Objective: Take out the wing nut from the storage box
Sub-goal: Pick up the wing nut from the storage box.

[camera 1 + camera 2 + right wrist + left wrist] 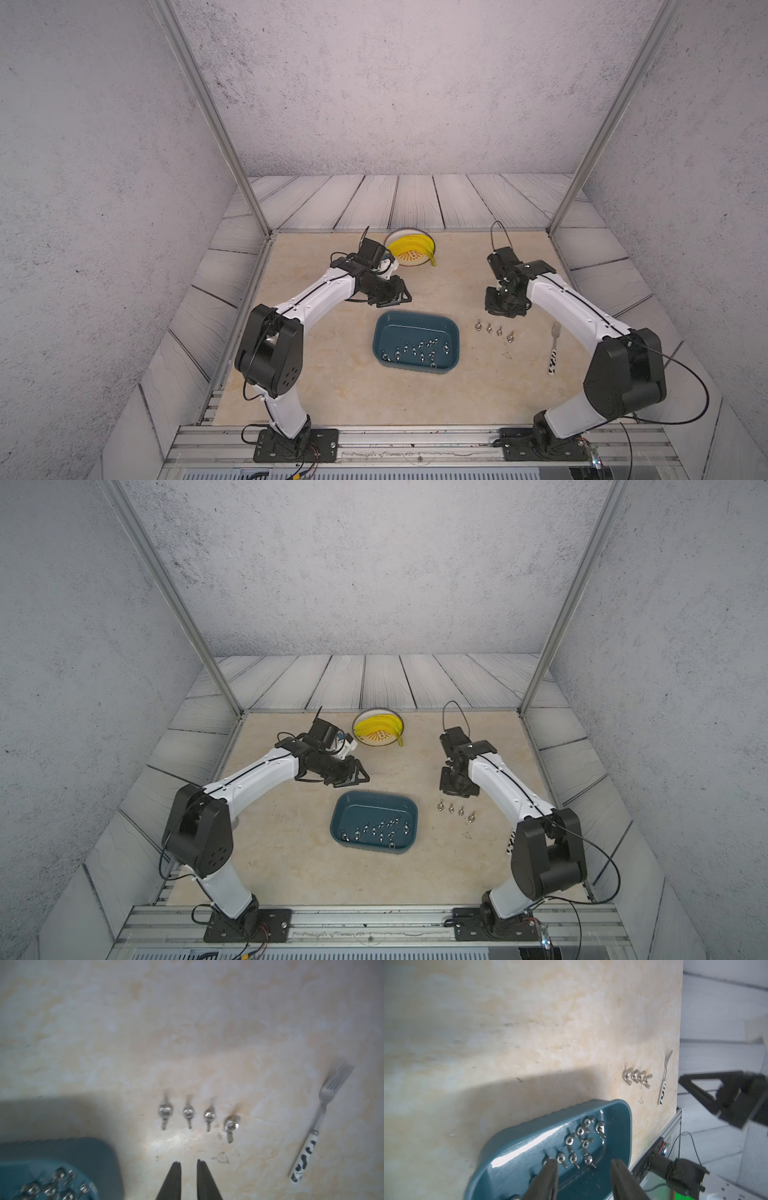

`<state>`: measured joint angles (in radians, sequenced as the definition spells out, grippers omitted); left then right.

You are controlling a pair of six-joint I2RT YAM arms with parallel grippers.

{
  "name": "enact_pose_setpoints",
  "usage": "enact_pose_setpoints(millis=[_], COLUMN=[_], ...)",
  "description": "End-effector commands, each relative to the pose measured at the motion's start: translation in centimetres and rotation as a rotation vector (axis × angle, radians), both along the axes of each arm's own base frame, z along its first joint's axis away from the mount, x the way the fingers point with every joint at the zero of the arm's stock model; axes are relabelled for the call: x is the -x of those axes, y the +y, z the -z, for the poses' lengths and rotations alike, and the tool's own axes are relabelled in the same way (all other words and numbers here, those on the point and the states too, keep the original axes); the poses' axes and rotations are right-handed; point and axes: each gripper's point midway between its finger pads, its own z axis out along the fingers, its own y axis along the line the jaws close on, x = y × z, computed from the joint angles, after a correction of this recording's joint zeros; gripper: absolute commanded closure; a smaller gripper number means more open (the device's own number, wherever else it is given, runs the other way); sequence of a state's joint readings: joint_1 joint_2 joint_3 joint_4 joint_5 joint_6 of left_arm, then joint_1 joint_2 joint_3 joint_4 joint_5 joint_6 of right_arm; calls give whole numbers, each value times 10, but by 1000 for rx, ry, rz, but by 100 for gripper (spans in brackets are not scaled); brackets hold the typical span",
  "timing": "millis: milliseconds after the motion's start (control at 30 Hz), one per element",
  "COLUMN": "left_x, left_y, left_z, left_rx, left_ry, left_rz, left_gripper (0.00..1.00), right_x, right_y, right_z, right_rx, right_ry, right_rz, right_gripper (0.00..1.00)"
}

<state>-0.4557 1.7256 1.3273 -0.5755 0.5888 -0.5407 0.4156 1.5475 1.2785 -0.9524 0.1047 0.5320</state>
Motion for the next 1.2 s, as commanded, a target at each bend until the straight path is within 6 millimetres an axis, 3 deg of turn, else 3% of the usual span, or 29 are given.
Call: enact_pose_setpoints(millis=[0,100,233,433,633,767,1167], left_x=[-14,-16,-16,-10,-7,-5,4], left_y=[40,70,103,131,131,131,131], left_z=[1,6,14,23,26,30,42], left_rx=[-8,-38,-39,-42,-41,-40,-39], left_ry=[14,26,61,93,105,111,135], left_rz=[-154,-243,-357,-426,-420,-418,-411], left_gripper=[52,52,52,52,52,52,52], right_x=[18,26,38,39,39,43,63], right_y=[62,115,162,208,222,218,221], right_z=[-8,-5,14,34,56,70,86], right_rx=[-58,-135,-152,-203,-200,-142,-109], right_ry=[4,9,85,155,230,274,330], right_rz=[-146,-281,-419,-476,-460,-446,-458], right_gripper=[83,83,84,84,82,79,74])
